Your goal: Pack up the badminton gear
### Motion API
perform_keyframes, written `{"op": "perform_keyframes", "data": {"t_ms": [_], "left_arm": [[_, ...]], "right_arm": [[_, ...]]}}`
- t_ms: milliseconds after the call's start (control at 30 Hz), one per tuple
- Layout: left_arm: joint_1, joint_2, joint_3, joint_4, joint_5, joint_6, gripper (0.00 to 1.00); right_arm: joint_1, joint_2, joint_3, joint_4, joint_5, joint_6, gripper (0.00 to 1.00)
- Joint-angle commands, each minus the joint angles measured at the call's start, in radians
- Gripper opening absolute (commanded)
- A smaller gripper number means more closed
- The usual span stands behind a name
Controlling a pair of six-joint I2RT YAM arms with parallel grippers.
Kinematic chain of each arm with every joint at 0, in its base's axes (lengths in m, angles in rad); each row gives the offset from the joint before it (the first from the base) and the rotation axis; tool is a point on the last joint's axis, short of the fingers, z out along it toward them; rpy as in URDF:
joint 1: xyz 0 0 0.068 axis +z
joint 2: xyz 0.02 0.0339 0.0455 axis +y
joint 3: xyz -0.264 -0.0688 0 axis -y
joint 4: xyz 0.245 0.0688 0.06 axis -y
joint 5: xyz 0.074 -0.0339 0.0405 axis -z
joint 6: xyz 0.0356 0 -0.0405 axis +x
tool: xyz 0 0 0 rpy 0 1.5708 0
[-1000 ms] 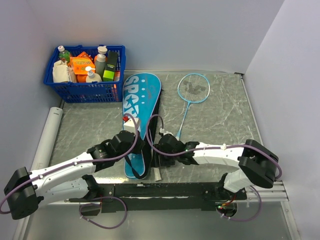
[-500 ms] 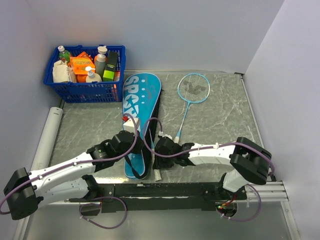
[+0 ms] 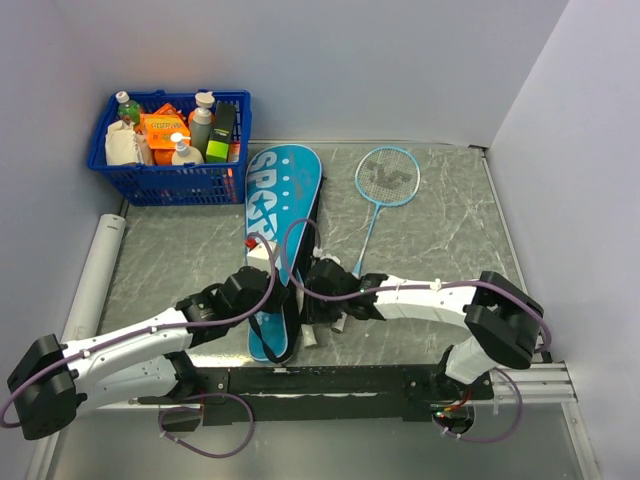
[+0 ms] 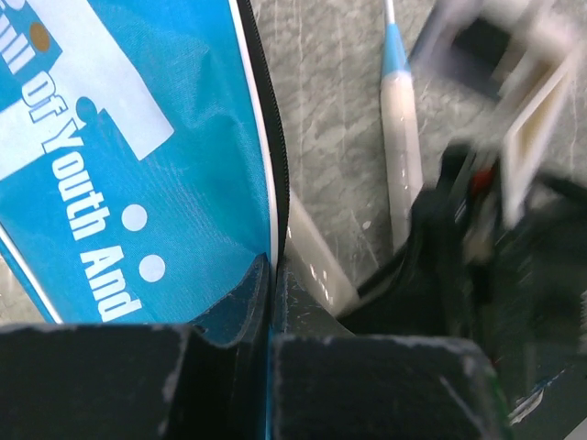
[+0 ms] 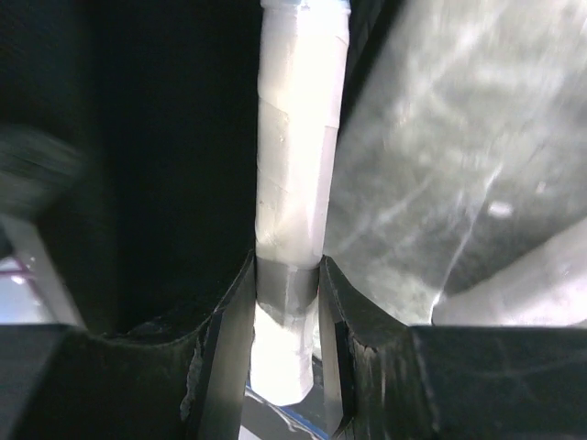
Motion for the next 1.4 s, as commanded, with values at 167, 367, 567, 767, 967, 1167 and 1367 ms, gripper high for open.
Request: {"op": "perform_keyframes", "data": {"t_ms": [167, 367, 567, 767, 967, 1167, 1367], "left_arm": [[-0.019, -0.032, -0.050, 0.104, 0.100, -0.057, 0.01], [-0.031, -0.032, -0.063, 0.147, 0.114, -0.077, 0.01], [-0.031, -0.056, -0.082, 0.130, 0.100, -0.080, 0.01], [-0.033, -0.094, -0.117, 0.127, 0.089, -0.087, 0.01], [-0.031, -0.117, -0.143, 0.125, 0.082, -0.105, 0.01], [-0.031, -0.151, -0.163, 0.122, 0.062, -0.116, 0.01], [-0.033, -0.162, -0.166, 0.116, 0.052, -0.113, 0.01]], "right_arm": [[-0.105, 0.041, 0.090, 0.161, -0.027, -0.052, 0.03], [-0.136, 0.106, 0.122, 0.287, -0.086, -0.027, 0.00], [-0.142, 0.108, 0.155, 0.329, -0.129, -0.021, 0.00], [-0.144, 0.106, 0.167, 0.338, -0.158, -0.004, 0.01], [-0.145, 0.153, 0.158, 0.448, -0.175, 0.057, 0.01], [-0.145, 0.200, 0.136, 0.559, -0.193, 0.088, 0.16], [-0.147, 0.212, 0.101, 0.580, -0.207, 0.085, 0.45]]}}
